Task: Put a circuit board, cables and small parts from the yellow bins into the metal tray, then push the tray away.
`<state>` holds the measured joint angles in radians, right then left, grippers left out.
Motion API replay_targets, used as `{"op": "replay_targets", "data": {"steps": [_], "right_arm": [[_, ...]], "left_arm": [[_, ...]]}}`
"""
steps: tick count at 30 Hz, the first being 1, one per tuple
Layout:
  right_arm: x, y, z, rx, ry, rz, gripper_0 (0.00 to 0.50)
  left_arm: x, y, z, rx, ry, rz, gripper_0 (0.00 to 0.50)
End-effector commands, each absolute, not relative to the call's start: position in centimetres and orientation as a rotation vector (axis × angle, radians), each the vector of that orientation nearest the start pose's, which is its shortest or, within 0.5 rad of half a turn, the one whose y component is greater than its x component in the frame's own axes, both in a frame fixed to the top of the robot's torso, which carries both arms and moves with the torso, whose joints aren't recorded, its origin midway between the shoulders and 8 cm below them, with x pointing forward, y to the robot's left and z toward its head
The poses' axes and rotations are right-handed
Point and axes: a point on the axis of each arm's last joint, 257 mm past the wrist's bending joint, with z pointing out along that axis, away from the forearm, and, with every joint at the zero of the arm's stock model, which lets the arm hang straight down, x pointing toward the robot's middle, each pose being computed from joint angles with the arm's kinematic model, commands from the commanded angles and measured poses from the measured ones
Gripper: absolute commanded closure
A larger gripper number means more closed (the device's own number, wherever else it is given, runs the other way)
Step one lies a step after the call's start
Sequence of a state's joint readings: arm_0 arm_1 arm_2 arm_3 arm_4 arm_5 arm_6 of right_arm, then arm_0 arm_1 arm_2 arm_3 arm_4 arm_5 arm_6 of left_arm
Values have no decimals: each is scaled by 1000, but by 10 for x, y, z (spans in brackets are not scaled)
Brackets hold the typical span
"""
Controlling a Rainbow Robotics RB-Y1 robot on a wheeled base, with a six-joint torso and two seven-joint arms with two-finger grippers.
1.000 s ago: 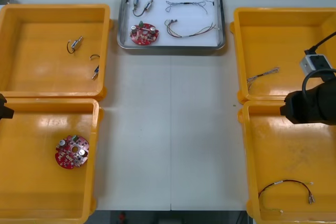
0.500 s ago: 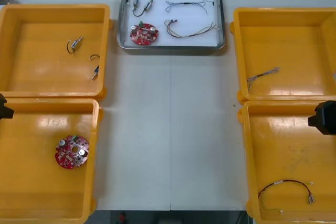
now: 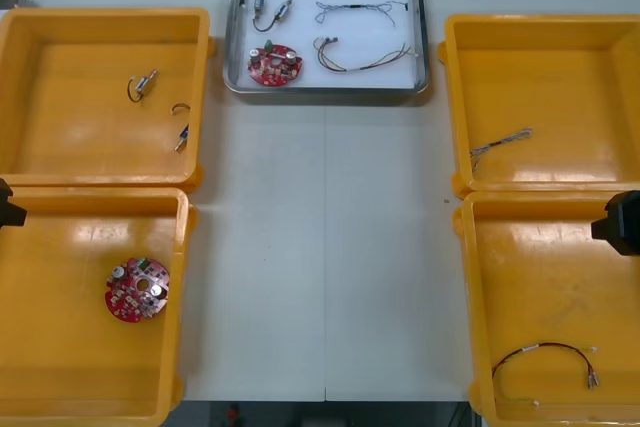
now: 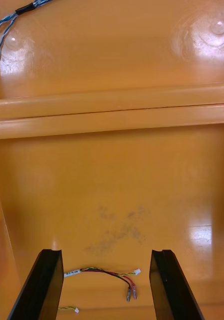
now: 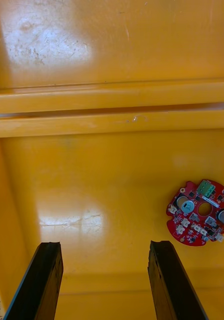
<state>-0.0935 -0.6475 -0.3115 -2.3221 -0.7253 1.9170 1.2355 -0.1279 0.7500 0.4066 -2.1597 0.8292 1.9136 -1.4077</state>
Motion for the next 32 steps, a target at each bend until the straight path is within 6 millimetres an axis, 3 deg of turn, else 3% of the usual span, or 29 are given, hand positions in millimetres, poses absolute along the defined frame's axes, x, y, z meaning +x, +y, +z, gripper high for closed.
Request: {"op": "replay_targets", "data": {"steps": [1,32], "right_arm": [[357,-363,-167,71,2604,-57,0],[357,-363,-167,71,2604,-57,0]], "left_arm": [[363,416,-151,24,2651,111,2],[363,416,-151,24,2651,111,4]]}}
